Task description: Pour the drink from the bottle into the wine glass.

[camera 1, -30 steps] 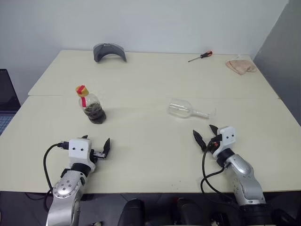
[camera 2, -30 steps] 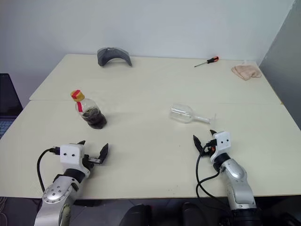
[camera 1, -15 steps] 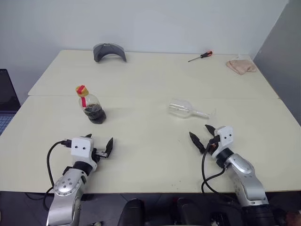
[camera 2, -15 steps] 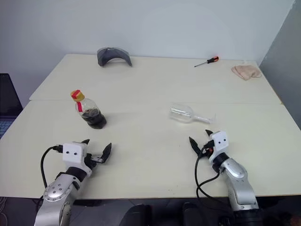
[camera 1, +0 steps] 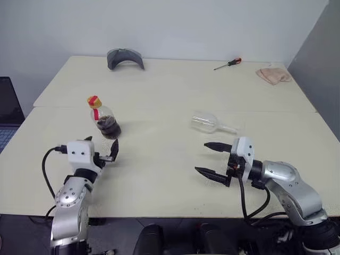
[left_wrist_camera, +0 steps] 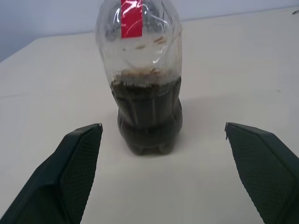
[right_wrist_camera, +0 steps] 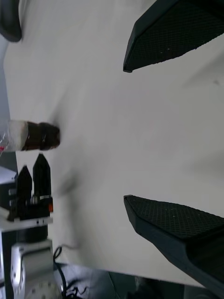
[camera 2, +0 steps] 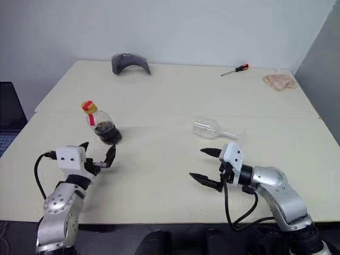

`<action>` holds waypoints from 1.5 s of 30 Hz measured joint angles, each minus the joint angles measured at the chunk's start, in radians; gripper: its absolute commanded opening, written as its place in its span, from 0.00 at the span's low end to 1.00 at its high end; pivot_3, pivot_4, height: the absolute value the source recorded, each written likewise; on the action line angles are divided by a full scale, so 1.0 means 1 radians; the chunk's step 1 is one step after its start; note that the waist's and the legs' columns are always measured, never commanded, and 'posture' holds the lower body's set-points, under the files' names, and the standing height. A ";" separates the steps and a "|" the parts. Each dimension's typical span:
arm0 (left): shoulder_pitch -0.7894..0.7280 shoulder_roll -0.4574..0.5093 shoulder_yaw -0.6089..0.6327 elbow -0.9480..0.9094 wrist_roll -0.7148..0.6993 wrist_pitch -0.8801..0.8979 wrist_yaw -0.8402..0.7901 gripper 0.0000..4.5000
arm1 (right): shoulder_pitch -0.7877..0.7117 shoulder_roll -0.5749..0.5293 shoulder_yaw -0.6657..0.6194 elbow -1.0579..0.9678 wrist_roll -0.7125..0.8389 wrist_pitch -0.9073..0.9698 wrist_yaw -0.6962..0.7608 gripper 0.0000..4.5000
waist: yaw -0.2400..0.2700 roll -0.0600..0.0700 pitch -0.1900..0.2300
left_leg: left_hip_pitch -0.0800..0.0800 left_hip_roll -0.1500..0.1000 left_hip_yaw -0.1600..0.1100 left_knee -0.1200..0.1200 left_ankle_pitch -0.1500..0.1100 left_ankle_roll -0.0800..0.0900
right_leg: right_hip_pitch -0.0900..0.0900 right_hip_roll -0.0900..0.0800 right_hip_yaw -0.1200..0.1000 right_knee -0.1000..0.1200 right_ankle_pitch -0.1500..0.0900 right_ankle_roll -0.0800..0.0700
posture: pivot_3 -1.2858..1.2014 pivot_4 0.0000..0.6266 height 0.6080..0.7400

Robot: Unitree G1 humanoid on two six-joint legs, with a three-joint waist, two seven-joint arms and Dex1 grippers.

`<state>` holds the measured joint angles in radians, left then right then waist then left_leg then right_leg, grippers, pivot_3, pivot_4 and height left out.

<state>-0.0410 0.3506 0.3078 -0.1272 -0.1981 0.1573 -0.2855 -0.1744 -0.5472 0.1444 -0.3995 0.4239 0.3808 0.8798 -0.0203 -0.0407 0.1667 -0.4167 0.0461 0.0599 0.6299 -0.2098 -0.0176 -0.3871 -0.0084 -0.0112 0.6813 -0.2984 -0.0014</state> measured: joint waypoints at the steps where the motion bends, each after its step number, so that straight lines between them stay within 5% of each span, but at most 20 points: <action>1: -0.017 0.002 0.000 0.011 0.000 0.007 0.001 1.00 | -0.002 0.000 0.000 0.001 0.000 0.000 0.004 0.99 | 0.001 0.000 0.000 | 0.000 0.000 0.000 0.000 0.000 0.000 | 0.000 0.000 0.000 0.000 0.000 0.000 | 0.52 0.24 1.00; 21: -0.358 0.043 -0.025 0.454 0.047 -0.043 0.038 1.00 | -0.032 0.047 0.037 0.056 -0.032 -0.063 0.013 0.99 | 0.005 0.000 0.000 | 0.000 0.000 0.000 0.000 0.000 0.000 | 0.000 0.000 -0.001 0.000 0.003 -0.004 | 0.52 0.24 1.00; 31: -0.410 0.040 -0.043 0.534 0.043 -0.099 0.013 0.45 | -0.034 0.046 0.036 0.050 -0.039 -0.054 -0.003 1.00 | 0.005 0.000 0.000 | 0.000 0.000 0.000 0.000 0.000 0.000 | 0.000 0.000 -0.001 0.001 0.003 -0.005 | 0.52 0.24 1.00; 37: -0.324 0.043 -0.093 0.396 0.029 -0.065 -0.082 0.37 | -0.033 0.043 0.021 0.003 -0.020 -0.012 -0.032 1.00 | 0.006 0.000 0.000 | 0.000 0.000 0.000 0.000 0.000 0.000 | 0.000 0.000 -0.001 0.001 0.003 -0.005 | 0.52 0.24 1.00; 45: -0.240 0.049 -0.362 0.042 -0.045 0.131 -0.351 0.32 | -0.023 0.003 -0.106 -0.160 0.113 0.149 -0.119 1.00 | 0.018 0.000 0.000 | 0.000 -0.001 0.000 0.001 0.000 -0.001 | 0.000 -0.001 0.000 0.001 0.003 -0.005 | 0.52 0.24 1.00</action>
<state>-0.2806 0.4000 -0.0539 -0.0849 -0.2426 0.2884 -0.6361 -0.1977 -0.5442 0.0386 -0.5600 0.5370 0.5297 0.7611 -0.0025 -0.0407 0.1671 -0.4169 0.0455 0.0598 0.6307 -0.2095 -0.0182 -0.3868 -0.0093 -0.0116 0.6819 -0.2952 -0.0061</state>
